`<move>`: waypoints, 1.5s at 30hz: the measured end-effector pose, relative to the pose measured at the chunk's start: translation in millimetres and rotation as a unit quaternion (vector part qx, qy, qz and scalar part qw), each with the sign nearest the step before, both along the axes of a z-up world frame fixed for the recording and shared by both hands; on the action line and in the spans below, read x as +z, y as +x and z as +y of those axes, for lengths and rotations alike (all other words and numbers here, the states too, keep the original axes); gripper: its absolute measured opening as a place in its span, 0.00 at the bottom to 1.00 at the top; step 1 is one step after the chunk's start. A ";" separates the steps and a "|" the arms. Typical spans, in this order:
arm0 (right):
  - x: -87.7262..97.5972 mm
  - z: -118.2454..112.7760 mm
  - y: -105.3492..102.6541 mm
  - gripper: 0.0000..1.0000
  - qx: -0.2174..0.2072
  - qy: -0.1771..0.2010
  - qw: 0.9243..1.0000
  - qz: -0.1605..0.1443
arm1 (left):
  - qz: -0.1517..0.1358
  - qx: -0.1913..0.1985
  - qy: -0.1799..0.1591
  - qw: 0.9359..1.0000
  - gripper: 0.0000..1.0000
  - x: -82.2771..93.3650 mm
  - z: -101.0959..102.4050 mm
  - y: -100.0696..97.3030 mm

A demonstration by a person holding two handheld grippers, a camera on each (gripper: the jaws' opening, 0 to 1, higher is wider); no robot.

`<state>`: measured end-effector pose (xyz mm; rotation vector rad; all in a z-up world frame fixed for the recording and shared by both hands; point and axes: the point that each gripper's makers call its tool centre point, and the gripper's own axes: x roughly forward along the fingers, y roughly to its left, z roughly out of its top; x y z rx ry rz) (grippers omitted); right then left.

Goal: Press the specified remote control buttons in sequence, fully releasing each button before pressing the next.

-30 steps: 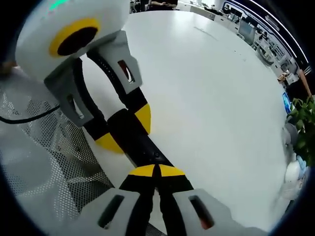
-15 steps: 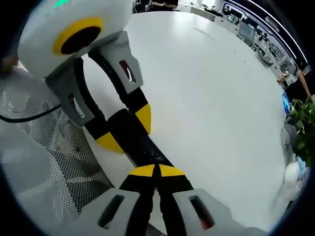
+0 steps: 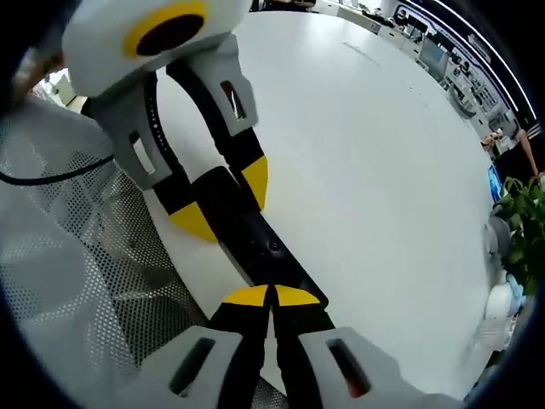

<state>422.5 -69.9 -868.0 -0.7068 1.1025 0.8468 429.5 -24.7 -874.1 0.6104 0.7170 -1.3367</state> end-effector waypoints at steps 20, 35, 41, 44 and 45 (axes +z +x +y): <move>-1.1 2.0 -2.7 0.00 -0.007 -0.001 1.000 0.003 | 0.000 -0.001 0.000 1.000 0.19 0.3 0.9 -1.1; 8.3 1.3 14.7 0.00 -0.062 0.040 0.997 0.003 | 0.000 0.001 -0.003 1.000 0.19 1.2 1.4 -1.7; 4.9 0.5 23.5 0.00 -0.043 0.022 0.999 -0.001 | 0.000 0.001 -0.003 1.000 0.19 1.0 1.6 -1.4; 1.7 2.4 23.1 0.00 -0.041 0.020 0.999 0.003 | 0.000 0.001 -0.004 1.000 0.19 1.0 1.5 -1.3; 1.9 2.7 23.0 0.00 -0.038 0.017 0.999 0.000 | 0.001 0.001 -0.004 1.000 0.19 1.0 1.5 -1.3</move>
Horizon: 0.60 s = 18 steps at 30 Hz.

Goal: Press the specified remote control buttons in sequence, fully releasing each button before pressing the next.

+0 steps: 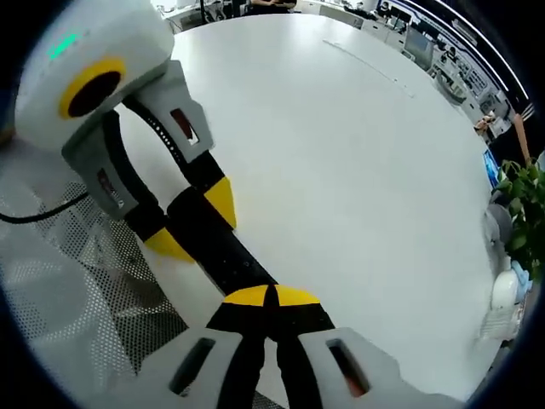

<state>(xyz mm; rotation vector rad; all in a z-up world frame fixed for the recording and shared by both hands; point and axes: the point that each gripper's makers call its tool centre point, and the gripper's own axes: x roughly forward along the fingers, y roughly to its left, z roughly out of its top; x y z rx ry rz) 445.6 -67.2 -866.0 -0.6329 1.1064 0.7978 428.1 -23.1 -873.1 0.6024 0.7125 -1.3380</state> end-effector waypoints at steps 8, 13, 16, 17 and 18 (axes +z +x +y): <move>-2.8 0.2 1.7 0.00 0.018 -0.014 1.000 0.003 | 0.000 0.000 0.000 1.000 0.19 -0.4 -0.4 0.3; -3.1 0.4 1.9 0.00 0.024 -0.021 0.999 0.004 | 0.001 0.000 0.001 1.000 0.19 -0.9 -0.7 1.1; -3.6 0.3 2.5 0.00 0.024 -0.021 0.999 0.007 | 0.002 0.001 0.001 1.000 0.19 -0.9 -0.8 1.4; -3.9 0.6 2.5 0.00 0.026 -0.024 0.999 0.006 | 0.002 0.001 0.000 1.000 0.19 -0.8 -0.7 1.3; -4.1 1.0 2.3 0.00 0.028 -0.026 0.999 0.004 | 0.002 0.001 0.000 1.000 0.19 -0.7 -0.7 1.3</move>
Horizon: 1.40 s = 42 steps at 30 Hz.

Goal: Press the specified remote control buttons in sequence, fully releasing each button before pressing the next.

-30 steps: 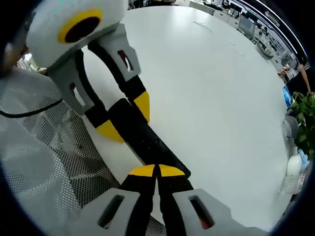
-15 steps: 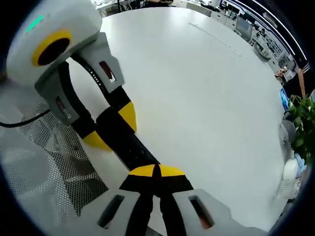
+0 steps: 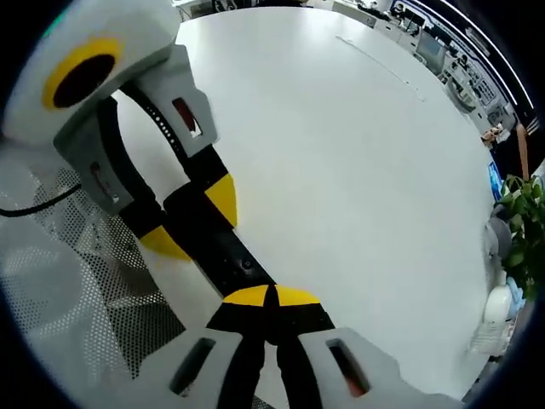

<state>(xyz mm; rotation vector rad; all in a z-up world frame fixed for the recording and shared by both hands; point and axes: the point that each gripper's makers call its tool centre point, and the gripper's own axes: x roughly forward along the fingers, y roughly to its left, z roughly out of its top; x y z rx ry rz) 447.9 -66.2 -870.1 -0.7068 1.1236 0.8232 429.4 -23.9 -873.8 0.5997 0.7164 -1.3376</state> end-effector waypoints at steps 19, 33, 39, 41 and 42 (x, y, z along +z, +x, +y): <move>4.4 12.0 -15.9 0.00 0.069 -0.015 0.997 -0.043 | -0.001 0.004 -0.005 1.000 0.19 0.7 -0.1 0.0; 3.4 26.8 -32.0 0.00 0.090 -0.002 0.995 -0.036 | -0.001 0.004 -0.004 1.000 0.19 0.5 -0.1 0.3; 1.4 26.0 -32.0 0.00 0.088 -0.007 0.996 -0.029 | -0.002 0.003 -0.002 1.000 0.19 0.0 -0.3 0.9; 1.7 25.7 -31.4 0.00 0.079 0.000 0.997 -0.027 | -0.001 0.003 -0.002 1.000 0.19 0.0 -0.3 1.0; 1.8 25.6 -31.5 0.00 0.077 0.002 0.997 -0.027 | -0.002 0.003 -0.002 1.000 0.19 0.0 -0.3 1.1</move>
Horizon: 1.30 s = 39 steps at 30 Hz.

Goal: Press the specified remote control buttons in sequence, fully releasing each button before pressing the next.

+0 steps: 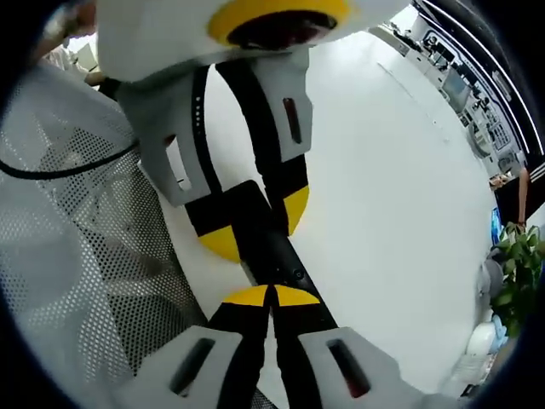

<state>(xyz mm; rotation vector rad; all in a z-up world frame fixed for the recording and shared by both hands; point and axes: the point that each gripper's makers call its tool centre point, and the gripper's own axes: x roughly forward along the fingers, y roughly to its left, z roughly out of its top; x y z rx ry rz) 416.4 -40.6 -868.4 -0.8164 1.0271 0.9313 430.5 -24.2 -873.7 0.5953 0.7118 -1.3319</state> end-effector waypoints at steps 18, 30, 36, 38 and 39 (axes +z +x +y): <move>4.0 -3.4 14.8 0.00 -0.019 0.004 1.000 -0.004 | 0.000 0.001 -0.001 1.000 0.19 0.7 0.8 -0.4; 3.0 -0.5 13.3 0.00 0.011 -0.001 1.000 -0.005 | -0.001 0.005 -0.003 1.000 0.19 0.7 1.0 -1.1; 2.0 -0.1 15.3 0.00 0.017 -0.008 1.000 -0.013 | -0.004 0.013 0.005 1.000 0.19 0.4 2.0 -0.7; 1.8 -0.1 15.8 0.00 0.015 -0.003 1.000 -0.014 | -0.004 0.017 0.006 1.000 0.19 0.3 1.7 0.4; 1.6 0.0 15.3 0.00 0.023 -0.002 1.000 -0.017 | -0.004 0.020 0.007 1.000 0.19 -0.3 1.6 1.1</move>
